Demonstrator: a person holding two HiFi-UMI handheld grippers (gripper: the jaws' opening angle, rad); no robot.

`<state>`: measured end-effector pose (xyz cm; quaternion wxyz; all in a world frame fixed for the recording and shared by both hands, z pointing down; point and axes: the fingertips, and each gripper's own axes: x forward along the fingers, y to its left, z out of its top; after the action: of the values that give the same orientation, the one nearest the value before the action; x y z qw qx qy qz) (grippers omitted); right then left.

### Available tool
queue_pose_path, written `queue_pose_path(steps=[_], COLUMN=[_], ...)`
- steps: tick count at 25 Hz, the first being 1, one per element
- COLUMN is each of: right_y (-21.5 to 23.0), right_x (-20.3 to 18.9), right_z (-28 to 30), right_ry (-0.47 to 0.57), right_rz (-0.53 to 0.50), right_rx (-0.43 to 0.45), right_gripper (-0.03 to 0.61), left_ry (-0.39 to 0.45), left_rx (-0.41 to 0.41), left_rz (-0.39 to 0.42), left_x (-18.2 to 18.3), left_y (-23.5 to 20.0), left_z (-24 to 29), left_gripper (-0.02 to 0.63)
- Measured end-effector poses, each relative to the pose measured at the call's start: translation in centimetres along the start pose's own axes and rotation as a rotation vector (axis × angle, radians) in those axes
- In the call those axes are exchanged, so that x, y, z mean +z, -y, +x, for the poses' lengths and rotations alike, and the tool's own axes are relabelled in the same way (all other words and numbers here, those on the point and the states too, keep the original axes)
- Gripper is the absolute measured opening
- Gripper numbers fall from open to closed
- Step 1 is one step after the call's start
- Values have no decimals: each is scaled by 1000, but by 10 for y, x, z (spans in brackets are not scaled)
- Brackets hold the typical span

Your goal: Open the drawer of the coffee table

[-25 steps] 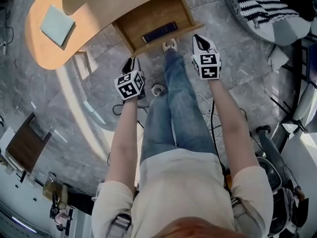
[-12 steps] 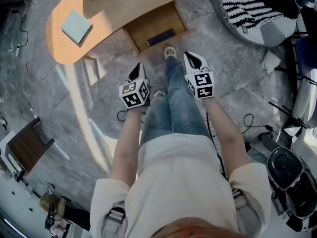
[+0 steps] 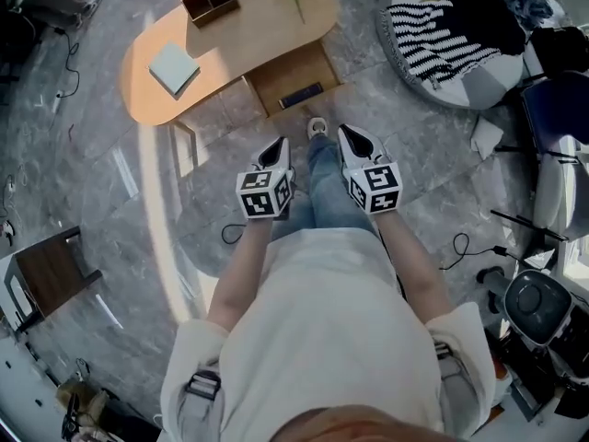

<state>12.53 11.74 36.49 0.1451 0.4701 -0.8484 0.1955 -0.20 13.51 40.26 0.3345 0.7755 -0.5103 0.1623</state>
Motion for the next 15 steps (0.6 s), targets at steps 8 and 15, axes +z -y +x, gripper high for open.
queue_pose_path(steps=[8,15], right_y=[-41,-65], right_x=[47,83], right_z=[-44,-56], right_ry=[62,110], right_rz=[-21,-59], right_rx=[75,149], right_gripper=[2,0], left_ry=[57,100], left_rx=[-23,-9], left_rz=[36,40], left_x=[36,60], left_y=[32,45], left_z=[-58,-85], left_gripper=[2,2])
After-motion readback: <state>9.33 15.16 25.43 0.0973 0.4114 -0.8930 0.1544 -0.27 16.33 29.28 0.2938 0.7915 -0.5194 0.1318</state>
